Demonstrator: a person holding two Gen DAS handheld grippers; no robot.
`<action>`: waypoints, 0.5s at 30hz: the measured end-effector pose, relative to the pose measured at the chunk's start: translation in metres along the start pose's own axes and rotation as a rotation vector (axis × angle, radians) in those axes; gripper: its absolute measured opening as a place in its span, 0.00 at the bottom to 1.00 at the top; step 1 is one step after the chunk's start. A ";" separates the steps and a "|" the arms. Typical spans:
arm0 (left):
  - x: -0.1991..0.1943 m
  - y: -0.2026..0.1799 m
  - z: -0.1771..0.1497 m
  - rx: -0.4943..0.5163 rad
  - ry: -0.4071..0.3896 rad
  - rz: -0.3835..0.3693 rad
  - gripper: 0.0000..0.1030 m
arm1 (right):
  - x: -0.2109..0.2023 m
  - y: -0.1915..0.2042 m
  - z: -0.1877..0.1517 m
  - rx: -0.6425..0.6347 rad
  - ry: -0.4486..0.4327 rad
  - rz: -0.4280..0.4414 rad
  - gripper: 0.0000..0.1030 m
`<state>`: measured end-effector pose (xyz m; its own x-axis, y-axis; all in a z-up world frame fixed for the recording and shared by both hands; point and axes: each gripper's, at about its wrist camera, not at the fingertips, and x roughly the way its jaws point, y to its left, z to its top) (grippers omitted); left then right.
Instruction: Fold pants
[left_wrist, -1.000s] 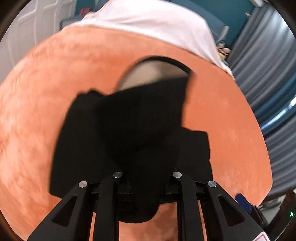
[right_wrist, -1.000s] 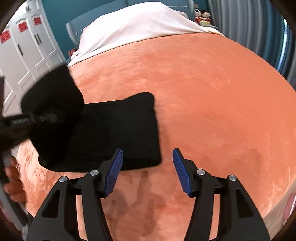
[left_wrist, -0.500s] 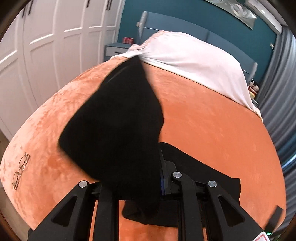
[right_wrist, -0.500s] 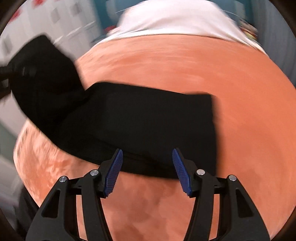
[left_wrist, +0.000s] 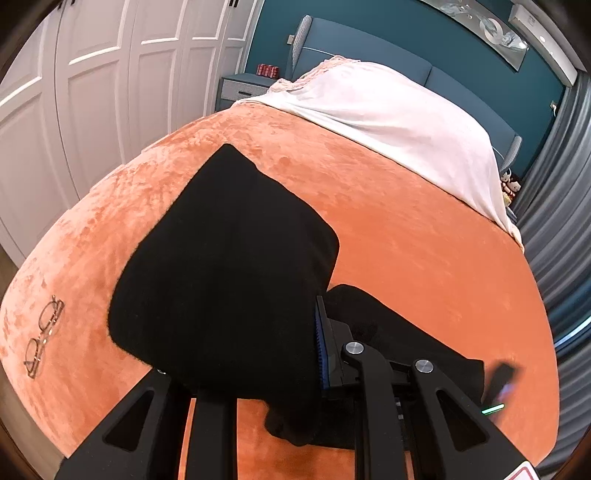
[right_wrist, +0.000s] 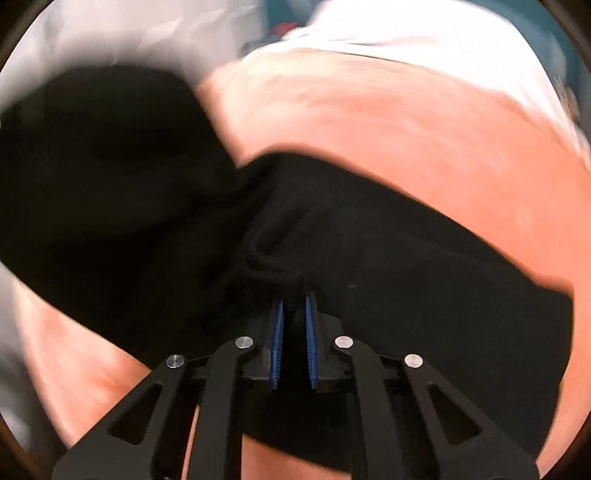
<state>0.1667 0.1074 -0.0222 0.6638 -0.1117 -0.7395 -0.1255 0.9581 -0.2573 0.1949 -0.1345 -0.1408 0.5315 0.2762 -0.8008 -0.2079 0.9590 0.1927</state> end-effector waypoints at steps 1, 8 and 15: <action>0.001 0.001 0.000 0.001 0.001 0.002 0.15 | -0.022 -0.023 0.003 0.083 -0.052 0.002 0.10; -0.003 0.002 -0.002 -0.019 -0.004 -0.012 0.15 | -0.124 -0.069 0.028 0.205 -0.256 0.036 0.10; -0.008 0.000 0.000 0.003 0.001 0.009 0.16 | 0.045 0.056 -0.012 -0.203 0.223 0.044 0.13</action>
<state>0.1617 0.1083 -0.0165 0.6615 -0.1032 -0.7428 -0.1297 0.9598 -0.2488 0.1978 -0.0693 -0.1730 0.3295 0.2751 -0.9032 -0.3991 0.9075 0.1308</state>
